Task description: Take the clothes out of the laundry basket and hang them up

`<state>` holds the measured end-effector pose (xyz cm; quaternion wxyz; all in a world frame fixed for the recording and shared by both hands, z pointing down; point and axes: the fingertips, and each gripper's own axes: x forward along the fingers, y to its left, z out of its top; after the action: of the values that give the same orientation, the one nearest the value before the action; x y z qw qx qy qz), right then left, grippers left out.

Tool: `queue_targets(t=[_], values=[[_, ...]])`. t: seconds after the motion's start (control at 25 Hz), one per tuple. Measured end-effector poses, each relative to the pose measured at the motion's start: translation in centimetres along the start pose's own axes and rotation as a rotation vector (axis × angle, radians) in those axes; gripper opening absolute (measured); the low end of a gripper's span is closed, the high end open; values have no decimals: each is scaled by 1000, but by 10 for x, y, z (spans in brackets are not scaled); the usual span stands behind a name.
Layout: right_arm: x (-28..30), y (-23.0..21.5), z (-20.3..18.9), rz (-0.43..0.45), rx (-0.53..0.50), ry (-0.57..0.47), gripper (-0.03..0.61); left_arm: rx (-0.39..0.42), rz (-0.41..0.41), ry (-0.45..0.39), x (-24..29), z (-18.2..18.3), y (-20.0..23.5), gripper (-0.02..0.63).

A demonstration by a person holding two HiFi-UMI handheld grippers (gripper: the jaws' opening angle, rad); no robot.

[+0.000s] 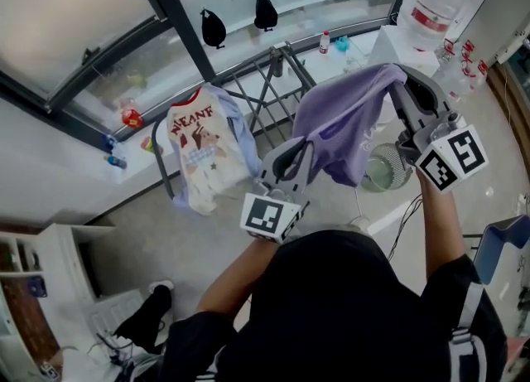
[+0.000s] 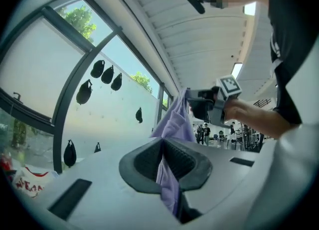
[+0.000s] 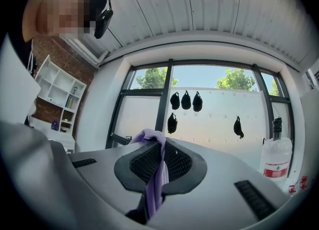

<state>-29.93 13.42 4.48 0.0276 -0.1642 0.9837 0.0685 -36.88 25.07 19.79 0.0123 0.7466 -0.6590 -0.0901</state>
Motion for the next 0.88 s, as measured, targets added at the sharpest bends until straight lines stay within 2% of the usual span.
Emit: queue_targets(t=[0.24,0.36,0.48,0.6,0.72,0.88], values=[[-16,5,4,-27,-1,-4,9,86,42,-89,-29,64,28,11],[-22,14,25,-65,-32,-47,9,120,35,-146,-40,102,32,11],[-17,11,52,-100,-88,-116,9,187,21,-225,-41,147,34,11],[0,0,73,-70,-81,-187,9,266,50,-289,-35,184,40,11],[25,-7,84,-22,-102,-215,9,294,105,-319,-21,206,60,11],[77,-12,67,32,-154,-160,9,330,196,-267,-2,203,108,11]])
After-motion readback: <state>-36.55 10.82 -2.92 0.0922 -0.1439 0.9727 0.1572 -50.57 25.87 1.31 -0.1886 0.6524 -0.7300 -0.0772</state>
